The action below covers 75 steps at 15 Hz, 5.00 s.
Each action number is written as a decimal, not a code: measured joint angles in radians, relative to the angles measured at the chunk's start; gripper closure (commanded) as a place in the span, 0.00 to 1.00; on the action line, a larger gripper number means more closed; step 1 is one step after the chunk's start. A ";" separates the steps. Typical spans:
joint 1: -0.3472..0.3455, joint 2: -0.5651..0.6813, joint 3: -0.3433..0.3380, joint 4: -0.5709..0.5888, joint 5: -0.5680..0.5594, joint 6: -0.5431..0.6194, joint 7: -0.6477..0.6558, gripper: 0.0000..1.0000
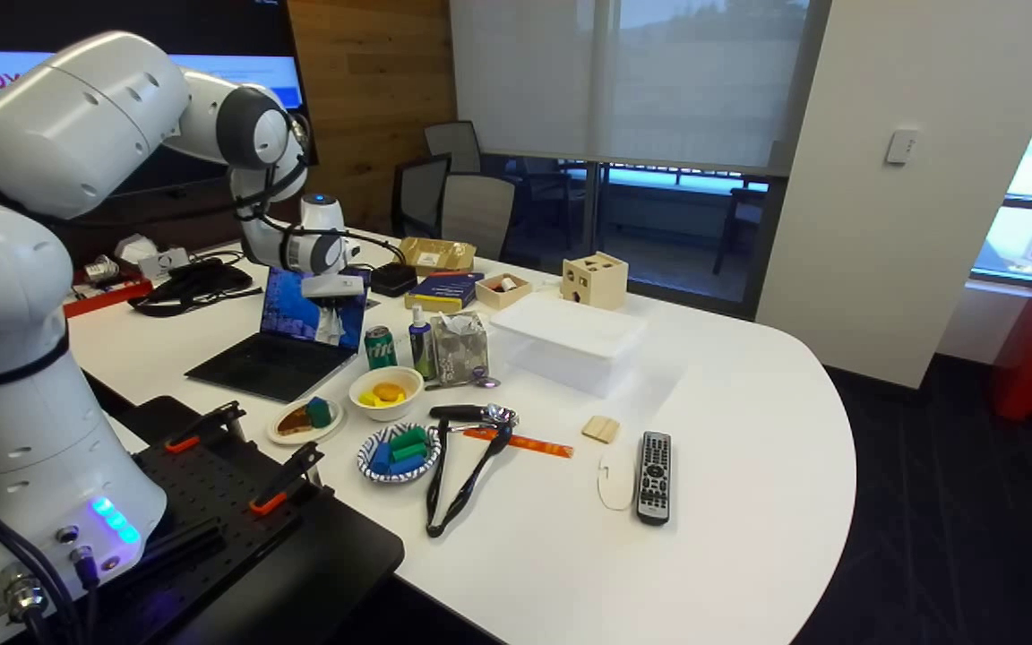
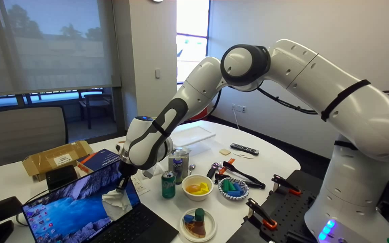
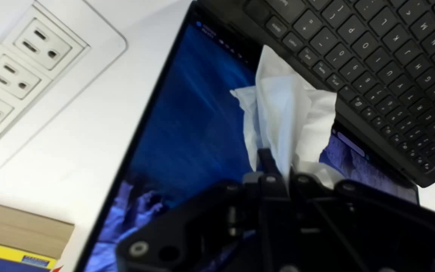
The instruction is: Use the white napkin to wipe the laptop screen.
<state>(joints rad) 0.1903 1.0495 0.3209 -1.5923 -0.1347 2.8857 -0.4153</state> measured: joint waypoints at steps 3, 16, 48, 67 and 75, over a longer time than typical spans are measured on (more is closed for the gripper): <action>-0.009 0.009 0.040 0.000 -0.009 0.002 -0.025 1.00; -0.083 0.008 0.117 0.000 -0.013 0.219 -0.046 1.00; -0.013 -0.036 -0.041 -0.173 -0.085 0.160 0.119 1.00; -0.030 -0.091 -0.093 -0.139 -0.081 0.310 0.142 1.00; -0.058 -0.383 -0.283 -0.414 0.008 0.380 0.308 1.00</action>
<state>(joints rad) 0.1321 0.6667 0.0378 -2.0061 -0.1266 3.2661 -0.1076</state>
